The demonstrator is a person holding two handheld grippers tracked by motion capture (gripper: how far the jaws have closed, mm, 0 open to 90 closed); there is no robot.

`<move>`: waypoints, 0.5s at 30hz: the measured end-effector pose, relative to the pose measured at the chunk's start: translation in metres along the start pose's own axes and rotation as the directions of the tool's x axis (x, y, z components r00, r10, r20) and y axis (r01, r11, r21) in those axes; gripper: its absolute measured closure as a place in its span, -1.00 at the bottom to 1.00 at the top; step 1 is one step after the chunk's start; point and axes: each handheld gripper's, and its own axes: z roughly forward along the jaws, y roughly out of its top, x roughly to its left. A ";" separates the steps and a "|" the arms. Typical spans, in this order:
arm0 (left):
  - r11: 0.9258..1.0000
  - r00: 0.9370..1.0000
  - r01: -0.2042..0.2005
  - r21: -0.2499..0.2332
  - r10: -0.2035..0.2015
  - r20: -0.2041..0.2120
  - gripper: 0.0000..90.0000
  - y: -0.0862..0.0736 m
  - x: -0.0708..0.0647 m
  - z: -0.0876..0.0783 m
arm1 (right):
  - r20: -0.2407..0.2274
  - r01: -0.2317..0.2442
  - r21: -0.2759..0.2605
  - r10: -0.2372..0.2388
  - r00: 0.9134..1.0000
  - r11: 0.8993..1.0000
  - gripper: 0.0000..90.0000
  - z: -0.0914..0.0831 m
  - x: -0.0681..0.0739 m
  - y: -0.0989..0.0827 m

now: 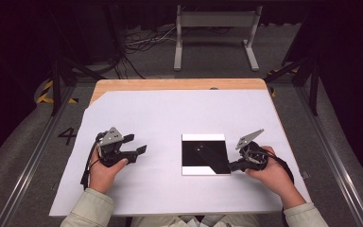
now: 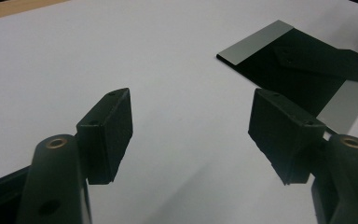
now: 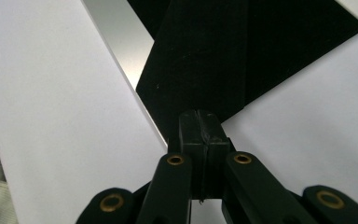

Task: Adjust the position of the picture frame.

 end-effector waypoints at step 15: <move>1.000 1.000 -0.003 0.005 0.003 0.001 -0.31 0.001 -0.002 0.001 | 0.174 0.033 -0.238 0.009 0.985 0.971 0.55 -0.033 0.008 0.000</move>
